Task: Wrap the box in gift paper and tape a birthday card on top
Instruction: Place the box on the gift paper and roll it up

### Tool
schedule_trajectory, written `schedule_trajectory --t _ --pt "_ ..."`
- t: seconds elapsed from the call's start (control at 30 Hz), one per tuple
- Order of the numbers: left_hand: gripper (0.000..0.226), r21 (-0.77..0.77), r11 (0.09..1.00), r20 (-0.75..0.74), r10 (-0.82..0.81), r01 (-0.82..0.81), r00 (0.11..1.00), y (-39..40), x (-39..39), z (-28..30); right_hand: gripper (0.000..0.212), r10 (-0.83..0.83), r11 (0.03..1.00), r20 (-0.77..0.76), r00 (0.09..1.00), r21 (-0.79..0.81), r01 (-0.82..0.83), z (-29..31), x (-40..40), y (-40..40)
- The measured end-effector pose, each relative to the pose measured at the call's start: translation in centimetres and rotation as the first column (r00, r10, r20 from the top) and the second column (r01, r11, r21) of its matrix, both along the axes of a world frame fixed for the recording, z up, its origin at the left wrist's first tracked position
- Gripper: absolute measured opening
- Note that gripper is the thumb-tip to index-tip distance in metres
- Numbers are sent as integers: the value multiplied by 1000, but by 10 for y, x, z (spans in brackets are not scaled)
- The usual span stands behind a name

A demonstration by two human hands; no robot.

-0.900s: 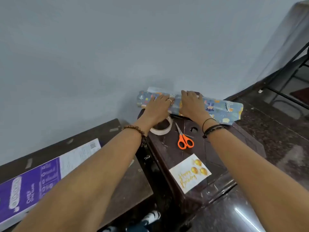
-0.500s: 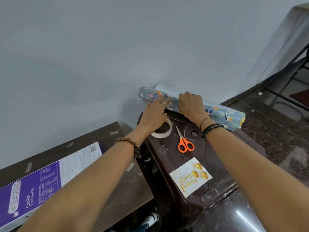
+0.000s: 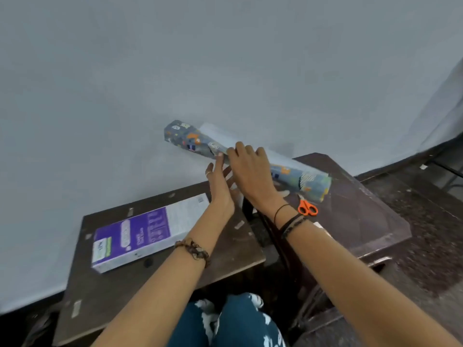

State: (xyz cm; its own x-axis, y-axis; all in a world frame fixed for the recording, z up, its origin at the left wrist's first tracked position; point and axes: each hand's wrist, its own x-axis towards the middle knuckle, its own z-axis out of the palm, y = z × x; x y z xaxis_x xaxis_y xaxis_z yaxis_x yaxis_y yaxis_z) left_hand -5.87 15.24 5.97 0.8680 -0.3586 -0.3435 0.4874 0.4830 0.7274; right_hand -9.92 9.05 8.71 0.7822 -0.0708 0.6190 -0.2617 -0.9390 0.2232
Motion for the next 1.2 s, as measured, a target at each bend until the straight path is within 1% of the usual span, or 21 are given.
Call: schedule_trajectory --t 0.03,0.1,0.2,0.27,0.33,0.43,0.53,0.63,0.7,0.77,0.8,0.83,0.87,0.9,0.93,0.97,1.0,1.03,1.07,1.13,1.2 --pt "95 -50 998 -28 29 -30 999 18 -2 0 12 38 999 -12 999 22 -37 -1 -2 21" --pt "97 -84 991 -53 97 -102 994 53 -4 -4 13 117 992 -58 991 49 -114 -9 -7 59" --pt "72 -14 976 -98 214 -217 972 104 -1 -13 22 307 949 -146 940 121 -291 -20 -14 101" --pt "59 36 962 -145 272 -270 951 131 4 -20 33 431 885 -224 874 294 -361 -20 -19 118" --pt "52 65 951 -163 310 -304 937 152 6 -20 48 443 841 -294 847 465 -279 -17 -22 125" --pt "43 46 944 -187 328 -326 926 174 9 -19 83 330 841 -376 866 533 -89 -16 -18 122" --pt "37 35 933 -168 358 -358 918 185 19 -21 103 318 768 -496 808 635 88 -14 -9 116" --pt "12 -14 940 -123 337 -342 933 189 27 -19 99 390 639 -510 767 750 173 -13 -2 115" --pt "13 -21 955 -56 296 -297 954 188 31 -19 82 379 558 -461 803 805 199 -14 2 116" --pt "19 112 974 93 190 -199 977 190 37 -24 64 315 538 -413 854 819 197 -15 9 119" --pt "26 251 961 202 66 -116 977 194 41 -28 58 285 536 -394 874 821 196 -17 13 119" --pt "34 432 902 306 -130 -16 943 198 47 -34 55 264 528 -380 887 826 197 -18 16 120" --pt "42 637 767 361 -382 75 851 204 55 -41 54 249 517 -376 893 831 205 -19 20 120" --pt "52 830 544 309 -633 124 710 210 64 -49 54 239 521 -382 893 826 214 -21 23 120" --pt "66 959 269 171 -806 93 567 216 72 -57 54 230 537 -394 890 814 222 -23 26 120" --pt "83 1000 23 21 -891 0 454 222 78 -63 54 224 555 -399 889 802 220 -25 27 120" --pt "96 986 -143 -100 -919 -87 381 226 83 -69 54 219 570 -398 891 793 214 -28 27 121" --pt "105 962 -230 -171 -927 -146 335 230 86 -73 54 212 583 -393 895 786 207 -31 27 121" --pt "110 947 -265 -201 -929 -181 310 232 89 -75 53 204 594 -396 895 777 208 -35 27 122" --pt "115 922 -306 -233 -928 -238 290 235 95 -81 53 202 617 -416 887 757 214 -43 28 123" --pt "115 902 -328 -236 -920 -280 314 234 99 -83 54 202 647 -450 870 728 226 -49 29 124"
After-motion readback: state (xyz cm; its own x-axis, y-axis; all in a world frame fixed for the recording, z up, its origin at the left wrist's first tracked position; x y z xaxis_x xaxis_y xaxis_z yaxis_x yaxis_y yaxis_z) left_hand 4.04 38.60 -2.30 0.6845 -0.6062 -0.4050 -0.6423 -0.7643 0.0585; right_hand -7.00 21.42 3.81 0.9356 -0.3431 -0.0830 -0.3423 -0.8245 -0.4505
